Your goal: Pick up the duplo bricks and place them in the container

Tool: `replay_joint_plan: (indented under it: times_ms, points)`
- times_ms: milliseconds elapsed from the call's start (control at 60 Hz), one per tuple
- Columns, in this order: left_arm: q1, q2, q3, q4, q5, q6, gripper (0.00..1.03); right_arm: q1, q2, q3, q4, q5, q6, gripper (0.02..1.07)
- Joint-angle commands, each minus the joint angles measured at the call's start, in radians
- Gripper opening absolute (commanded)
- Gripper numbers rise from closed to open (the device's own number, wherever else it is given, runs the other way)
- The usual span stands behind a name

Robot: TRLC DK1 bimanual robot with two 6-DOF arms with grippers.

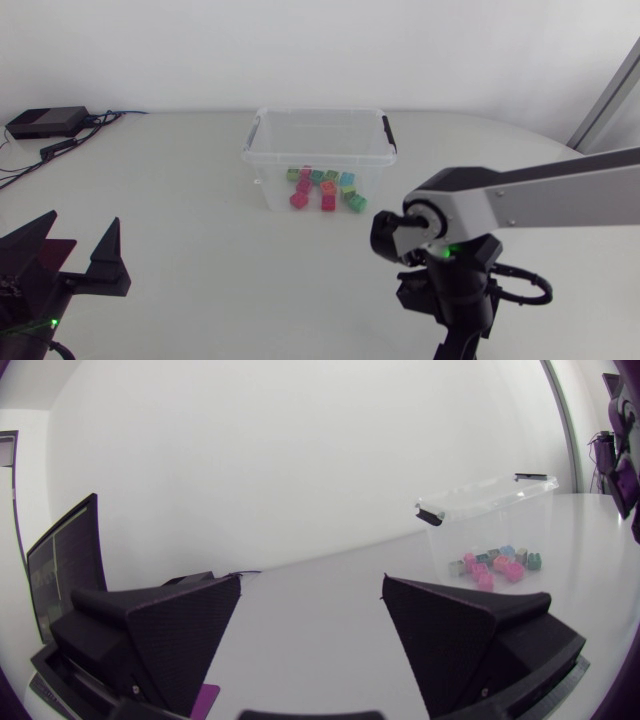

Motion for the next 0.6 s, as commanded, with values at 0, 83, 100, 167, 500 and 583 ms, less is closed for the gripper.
replay_joint_plan:
  times_ms: [0,83,100,167,500,583]
  points:
    - [0.005,-0.011,-0.022,0.005,0.009,0.001,0.99,0.074,0.050,-0.051,0.023,0.027,0.008,1.02]
    - [0.005,-0.011,-0.022,0.005,0.009,0.001,0.99,0.155,0.086,-0.068,0.040,0.029,0.031,1.02]
    - [0.005,-0.011,-0.022,0.005,0.009,0.001,0.99,0.169,0.095,-0.070,0.050,0.030,0.036,1.02]
    - [0.005,-0.011,-0.022,0.005,0.009,0.001,0.99,0.217,0.124,-0.065,0.064,0.030,0.057,1.02]
    - [0.005,-0.011,-0.022,0.005,0.009,0.001,0.99,0.309,0.170,-0.133,0.141,0.021,0.088,1.02]
    - [0.005,-0.011,-0.022,0.005,0.009,0.001,0.99,0.313,0.187,-0.153,0.156,0.021,0.088,1.02]
